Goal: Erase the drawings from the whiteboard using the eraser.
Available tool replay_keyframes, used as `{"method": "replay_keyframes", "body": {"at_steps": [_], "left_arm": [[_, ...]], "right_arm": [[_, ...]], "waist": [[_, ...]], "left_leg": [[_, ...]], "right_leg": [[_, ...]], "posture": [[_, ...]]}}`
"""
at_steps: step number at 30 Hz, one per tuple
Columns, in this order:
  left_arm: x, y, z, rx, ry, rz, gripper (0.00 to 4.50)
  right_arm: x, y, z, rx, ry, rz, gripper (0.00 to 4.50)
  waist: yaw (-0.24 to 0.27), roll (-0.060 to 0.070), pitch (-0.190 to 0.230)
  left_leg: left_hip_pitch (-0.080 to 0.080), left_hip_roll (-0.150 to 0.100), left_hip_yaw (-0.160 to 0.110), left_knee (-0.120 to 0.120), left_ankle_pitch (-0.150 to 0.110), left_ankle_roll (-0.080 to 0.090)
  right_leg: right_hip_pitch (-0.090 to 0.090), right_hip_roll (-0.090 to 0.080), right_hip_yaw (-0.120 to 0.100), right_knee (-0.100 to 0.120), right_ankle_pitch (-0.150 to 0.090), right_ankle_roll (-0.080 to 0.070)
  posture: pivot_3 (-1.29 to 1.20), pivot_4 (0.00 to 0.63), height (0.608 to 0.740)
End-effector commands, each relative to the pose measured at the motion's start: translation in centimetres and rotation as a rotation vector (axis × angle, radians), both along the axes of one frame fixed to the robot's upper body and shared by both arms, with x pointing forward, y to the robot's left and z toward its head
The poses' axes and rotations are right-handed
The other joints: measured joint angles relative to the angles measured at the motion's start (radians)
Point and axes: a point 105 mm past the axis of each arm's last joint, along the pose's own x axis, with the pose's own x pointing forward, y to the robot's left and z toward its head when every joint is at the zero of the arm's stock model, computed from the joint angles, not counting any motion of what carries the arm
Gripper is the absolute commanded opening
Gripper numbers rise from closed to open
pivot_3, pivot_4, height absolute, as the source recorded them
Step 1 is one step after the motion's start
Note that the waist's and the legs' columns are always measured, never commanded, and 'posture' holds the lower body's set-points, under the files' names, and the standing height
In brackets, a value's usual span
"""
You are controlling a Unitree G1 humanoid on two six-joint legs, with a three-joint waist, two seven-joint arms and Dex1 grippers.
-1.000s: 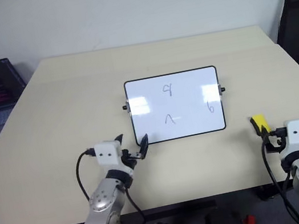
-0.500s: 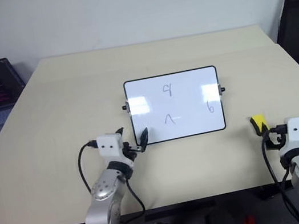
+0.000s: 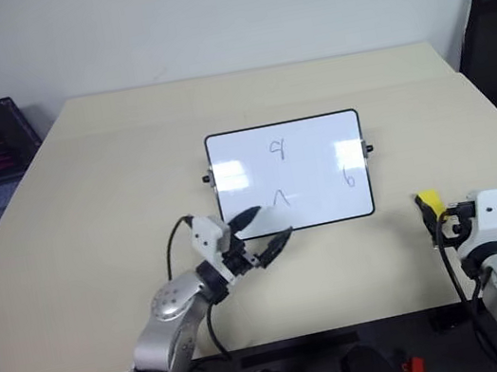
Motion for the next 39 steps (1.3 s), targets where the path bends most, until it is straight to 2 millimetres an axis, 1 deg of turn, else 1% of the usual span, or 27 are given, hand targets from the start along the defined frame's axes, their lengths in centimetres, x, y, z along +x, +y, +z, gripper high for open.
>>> {"method": "replay_keyframes", "body": {"at_steps": [1,4,8,10,11,14,18,23,30,39], "left_arm": [[-0.9,-1.2,-0.2,0.051,-0.025,-0.167,4.50],[-0.6,-1.5,-0.6,0.085,-0.021,-0.222,4.50],[0.1,-2.1,-0.1,0.103,-0.042,-0.286,4.50],[0.3,-2.3,-0.2,0.125,-0.055,-0.301,4.50],[0.3,-2.3,-0.3,0.137,-0.058,-0.311,4.50],[0.2,-2.6,-0.6,0.163,-0.062,-0.345,4.50],[0.3,-3.5,-0.2,0.158,-0.077,-0.367,4.50],[0.0,-4.2,-0.2,0.168,-0.080,-0.407,4.50],[0.1,-4.2,-0.1,0.179,-0.090,-0.420,4.50],[0.3,-3.8,-0.2,0.202,-0.107,-0.405,4.50]], "right_arm": [[0.4,0.2,1.3,-0.019,0.000,0.037,4.47],[0.9,0.0,1.0,-0.022,0.023,0.033,4.47],[1.4,-0.4,0.2,-0.032,0.062,0.039,4.47],[1.6,-0.5,-0.1,-0.020,0.073,0.045,4.47],[1.7,-0.6,-0.2,-0.016,0.076,0.045,4.47],[2.1,-1.2,-0.5,0.004,0.087,0.028,4.47],[2.7,-2.0,-0.8,0.004,0.097,0.003,4.47],[3.2,-2.8,-1.0,0.066,0.106,-0.044,4.47],[3.4,-2.9,-0.9,0.086,0.111,-0.048,4.47],[3.5,-2.0,-1.4,0.118,0.135,-0.018,4.47]], "waist": [[0.000,0.000,0.000],[0.000,0.000,0.000],[0.000,0.000,0.000],[0.001,0.000,0.000],[0.001,0.000,0.000],[-0.001,0.000,0.000],[-0.001,0.000,0.000],[-0.001,0.000,0.000],[-0.001,0.001,0.000],[-0.001,0.001,0.000]], "left_leg": [[0.000,0.000,0.000,0.000,0.000,0.000],[0.000,0.000,0.000,0.000,0.000,0.000],[-0.001,0.000,0.000,0.001,0.000,0.000],[-0.001,0.000,0.000,0.000,0.000,0.000],[-0.001,0.000,0.000,0.000,0.000,0.000],[-0.001,0.000,0.000,0.000,0.000,0.000],[-0.001,0.000,0.000,0.000,0.000,0.001],[-0.001,0.000,0.000,0.001,0.000,0.001],[-0.001,0.000,0.000,0.001,0.000,0.001],[-0.001,0.000,0.000,0.001,0.000,0.001]], "right_leg": [[0.000,0.000,0.000,0.000,0.000,0.000],[0.000,0.000,0.000,0.000,0.000,0.000],[0.000,0.000,-0.001,0.000,0.000,0.001],[0.000,0.001,0.000,0.000,0.001,0.002],[0.000,0.001,0.000,0.000,0.002,0.004],[-0.001,0.001,0.000,0.000,0.003,0.005],[-0.001,0.001,0.000,0.000,0.003,0.005],[-0.001,0.001,0.000,0.000,0.003,0.005],[-0.001,0.002,0.000,0.001,0.003,0.005],[-0.001,0.002,0.000,0.001,0.003,0.005]], "posture": [[0.00,0.150,0.740],[0.00,0.150,0.740],[0.00,0.150,0.740],[0.00,0.150,0.740],[0.00,0.150,0.740],[0.00,0.150,0.740],[0.00,0.150,0.740],[0.00,0.150,0.740],[0.00,0.150,0.740],[0.00,0.150,0.740]]}}
